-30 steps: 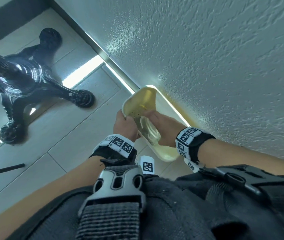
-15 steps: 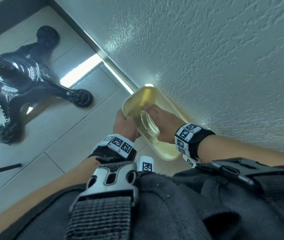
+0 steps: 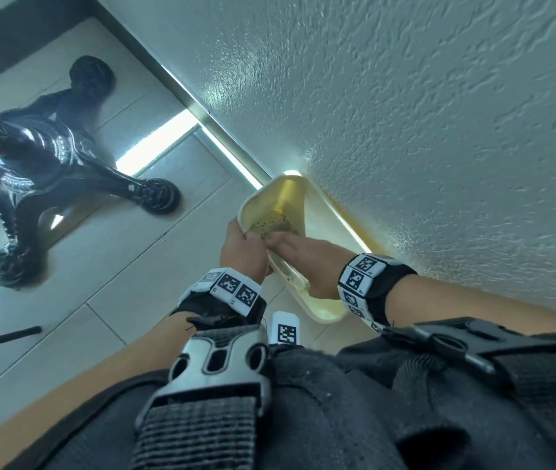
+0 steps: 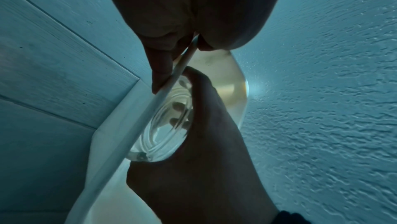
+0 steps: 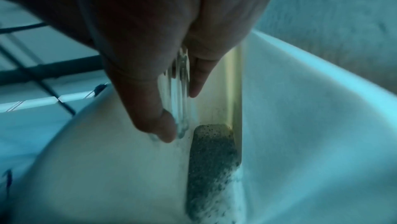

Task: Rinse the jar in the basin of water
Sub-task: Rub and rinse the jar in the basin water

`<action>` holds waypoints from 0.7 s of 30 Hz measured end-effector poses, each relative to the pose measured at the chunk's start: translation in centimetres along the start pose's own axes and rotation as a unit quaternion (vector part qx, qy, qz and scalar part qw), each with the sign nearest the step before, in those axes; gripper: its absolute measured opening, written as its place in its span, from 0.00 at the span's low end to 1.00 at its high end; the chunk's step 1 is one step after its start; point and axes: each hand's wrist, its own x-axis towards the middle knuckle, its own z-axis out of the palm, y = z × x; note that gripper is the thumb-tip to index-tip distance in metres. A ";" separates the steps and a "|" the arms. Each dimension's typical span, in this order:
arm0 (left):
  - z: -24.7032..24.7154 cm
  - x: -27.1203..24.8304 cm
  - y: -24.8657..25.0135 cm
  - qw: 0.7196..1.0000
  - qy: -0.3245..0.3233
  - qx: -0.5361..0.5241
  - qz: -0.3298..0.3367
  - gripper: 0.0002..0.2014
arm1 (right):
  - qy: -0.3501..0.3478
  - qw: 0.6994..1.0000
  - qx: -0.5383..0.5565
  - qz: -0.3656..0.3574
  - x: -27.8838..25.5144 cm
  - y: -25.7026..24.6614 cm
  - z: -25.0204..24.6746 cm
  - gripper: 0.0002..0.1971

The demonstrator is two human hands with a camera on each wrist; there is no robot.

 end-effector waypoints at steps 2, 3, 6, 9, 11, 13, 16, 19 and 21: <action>0.0 0.0 0.1 1.000 -0.009 0.004 0.000 0.24 | 0.003 0.999 0.023 0.023 -0.3 0.5 0.0 0.55; 0.0 0.1 0.1 1.000 -0.010 0.002 -0.001 0.24 | 0.022 0.998 0.037 0.042 -0.3 0.9 0.0 0.54; 0.1 0.2 -0.1 1.000 0.001 -0.003 -0.002 0.24 | 0.021 0.998 0.044 0.048 -0.3 1.3 0.2 0.56; 0.1 0.3 -0.2 1.000 -0.003 0.005 -0.002 0.25 | 0.020 0.993 0.105 0.043 -0.7 1.4 0.5 0.59; 0.1 0.3 -0.2 1.000 -0.009 0.001 -0.007 0.25 | 0.098 0.975 0.181 0.085 -1.0 1.8 -0.3 0.59; 0.1 0.3 -0.2 1.000 -0.008 0.003 -0.006 0.24 | 0.156 0.957 0.219 0.107 -1.2 2.6 -0.7 0.58; 0.2 0.1 -0.1 1.000 -0.005 0.002 -0.006 0.24 | 0.153 0.958 0.218 0.112 -1.3 2.7 -0.5 0.59; 0.3 0.1 -0.1 1.000 -0.005 -0.012 -0.012 0.24 | 0.138 0.962 0.209 0.112 -1.6 2.5 -0.4 0.58; 0.4 0.0 -0.1 1.000 -0.003 -0.010 -0.010 0.23 | 0.109 0.979 0.144 0.095 -1.8 2.3 -0.5 0.57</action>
